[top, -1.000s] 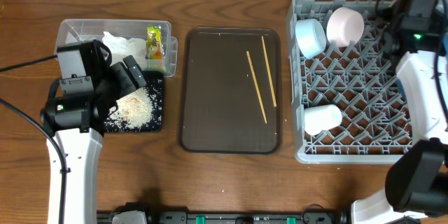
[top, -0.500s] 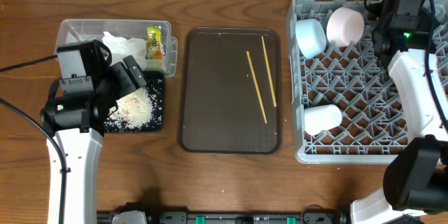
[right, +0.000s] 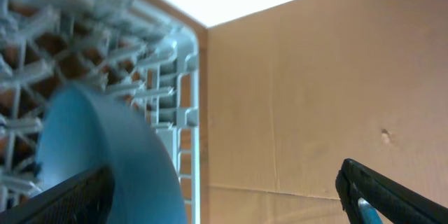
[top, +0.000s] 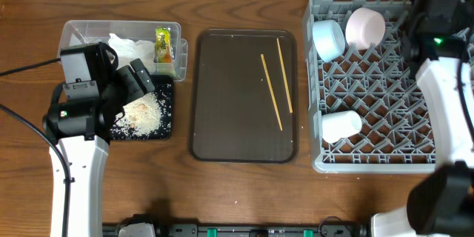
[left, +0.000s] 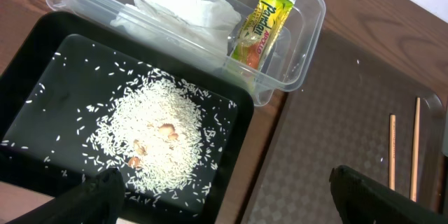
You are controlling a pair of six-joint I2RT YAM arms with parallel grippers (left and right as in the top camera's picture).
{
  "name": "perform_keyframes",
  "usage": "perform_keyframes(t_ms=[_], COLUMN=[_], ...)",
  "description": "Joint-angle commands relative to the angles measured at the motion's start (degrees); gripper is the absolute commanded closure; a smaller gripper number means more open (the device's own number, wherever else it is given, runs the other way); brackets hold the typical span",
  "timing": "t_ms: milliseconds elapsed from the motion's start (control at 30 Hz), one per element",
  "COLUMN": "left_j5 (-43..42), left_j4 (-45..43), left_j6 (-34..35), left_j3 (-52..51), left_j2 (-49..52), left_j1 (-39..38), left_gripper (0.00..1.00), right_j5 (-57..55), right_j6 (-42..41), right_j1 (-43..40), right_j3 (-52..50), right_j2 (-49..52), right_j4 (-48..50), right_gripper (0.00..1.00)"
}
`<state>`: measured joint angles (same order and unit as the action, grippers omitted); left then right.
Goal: Sort waste into correct bins and load items into the dishwasher rack
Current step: 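Lower the blue plate into the rack slots with the right gripper, then reach the right gripper to the chopsticks and grasp one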
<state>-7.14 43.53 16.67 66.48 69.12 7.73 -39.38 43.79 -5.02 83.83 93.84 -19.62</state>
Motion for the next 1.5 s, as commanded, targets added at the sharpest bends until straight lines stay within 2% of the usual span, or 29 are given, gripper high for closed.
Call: perform_keyframes(t_ms=[0,233,300,567,700,867,1000,1033,1100,1200,1300,1467], left_j5=[0.3,0.3,0.3,0.3,0.3,0.3,0.3,0.3,0.3,0.3,0.3,0.3], left_j4=[0.2,0.2,0.2,0.2,0.2,0.2,0.2,0.2,0.2,0.2,0.2,0.2], left_j6=[-0.5,-0.5,-0.5,-0.5,-0.5,-0.5,-0.5,-0.5,-0.5,-0.5,-0.5,-0.5], left_j3=[1.0,1.0,1.0,1.0,1.0,1.0,1.0,1.0,1.0,1.0,1.0,1.0], left_j2=[0.0,0.0,0.0,0.0,0.0,0.0,0.0,0.0,0.0,0.0,0.0,0.0], left_j1=[0.2,0.2,0.2,0.2,0.2,0.2,0.2,0.2,0.2,0.2,0.2,0.2], left_gripper=[0.04,0.04,0.04,0.04,0.04,0.04,0.04,0.04,0.04,0.04,0.04,0.04], right_j5=[3.1,5.5,7.3,14.6,24.2,43.0,55.9,57.1,57.3,52.5,44.2,36.6], right_j6=[-5.9,-6.4,-8.7,-30.7,-36.1,-36.6,-43.6,-45.0,-47.3,-51.1,-55.5,-61.1], right_j1=[-0.2,0.2,0.7,6.1,9.1,12.0,13.7,14.4,16.4,21.1,26.1,32.6], right_j3=[0.5,0.5,0.5,0.5,0.5,0.5,0.5,0.5,0.5,0.5,0.5,0.5], right_j2=[-4.9,-6.2,-6.2,-6.2,-6.2,-6.2,-5.6,-5.3,-4.5,-2.5,0.6,7.3], right_j4=[-0.4,-5.0,-5.5,-8.8,-12.0,-16.1,-17.3,-17.4,-17.4,-17.2,-17.2,-17.2], right_gripper=[0.01,0.01,0.01,0.01,0.01,0.01,0.01,0.04,0.15,0.21,0.22,0.34])
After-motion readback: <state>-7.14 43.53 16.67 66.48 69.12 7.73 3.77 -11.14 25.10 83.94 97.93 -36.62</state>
